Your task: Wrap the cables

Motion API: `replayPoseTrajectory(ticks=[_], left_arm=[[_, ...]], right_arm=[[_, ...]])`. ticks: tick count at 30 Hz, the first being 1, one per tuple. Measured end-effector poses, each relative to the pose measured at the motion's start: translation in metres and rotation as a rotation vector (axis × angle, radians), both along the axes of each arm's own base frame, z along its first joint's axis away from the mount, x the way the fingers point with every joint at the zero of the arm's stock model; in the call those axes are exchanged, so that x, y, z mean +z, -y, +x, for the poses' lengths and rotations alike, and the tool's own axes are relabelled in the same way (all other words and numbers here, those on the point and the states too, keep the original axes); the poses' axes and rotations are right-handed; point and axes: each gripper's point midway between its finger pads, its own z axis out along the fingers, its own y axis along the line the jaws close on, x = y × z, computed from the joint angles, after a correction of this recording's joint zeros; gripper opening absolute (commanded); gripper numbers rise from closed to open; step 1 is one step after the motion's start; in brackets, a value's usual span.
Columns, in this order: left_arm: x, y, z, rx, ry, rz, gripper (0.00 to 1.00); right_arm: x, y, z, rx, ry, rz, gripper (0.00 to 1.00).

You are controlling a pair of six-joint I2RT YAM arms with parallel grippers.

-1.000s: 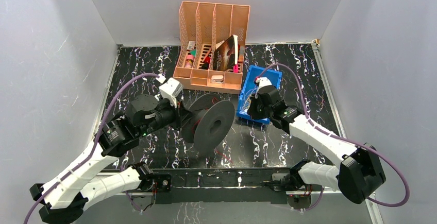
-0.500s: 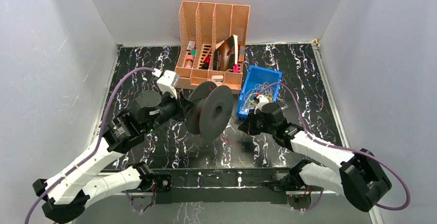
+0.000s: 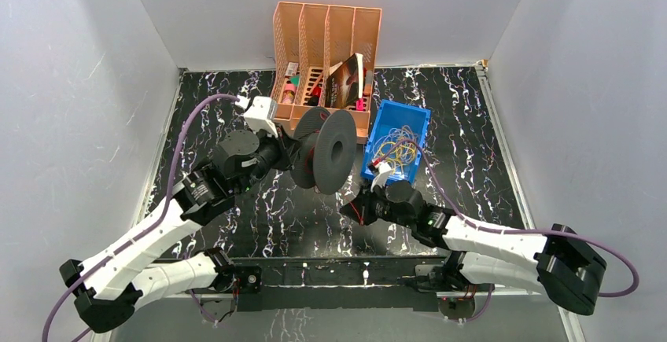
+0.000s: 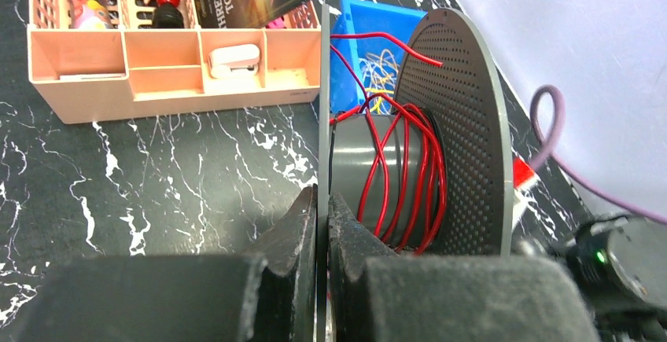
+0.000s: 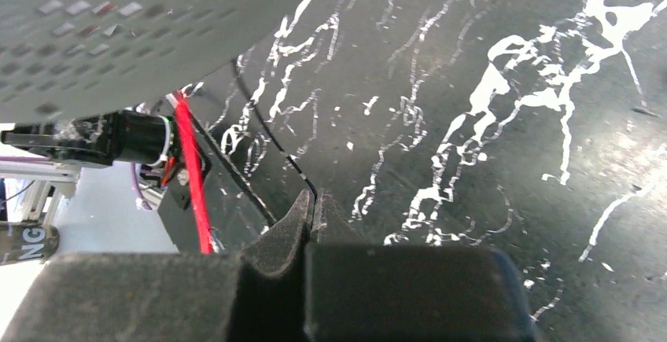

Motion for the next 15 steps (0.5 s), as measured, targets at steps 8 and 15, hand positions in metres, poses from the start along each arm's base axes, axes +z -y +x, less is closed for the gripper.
replayPoseTrajectory(ticks=[8, 15], left_arm=[[-0.005, 0.005, 0.022, 0.078, 0.017, 0.015, 0.00], [-0.032, 0.012, 0.042, 0.124, -0.005, 0.110, 0.00]], right_arm=[[0.026, -0.016, -0.016, 0.003, 0.062, 0.081, 0.00], [0.029, -0.022, -0.026, 0.000, 0.087, 0.067, 0.00]])
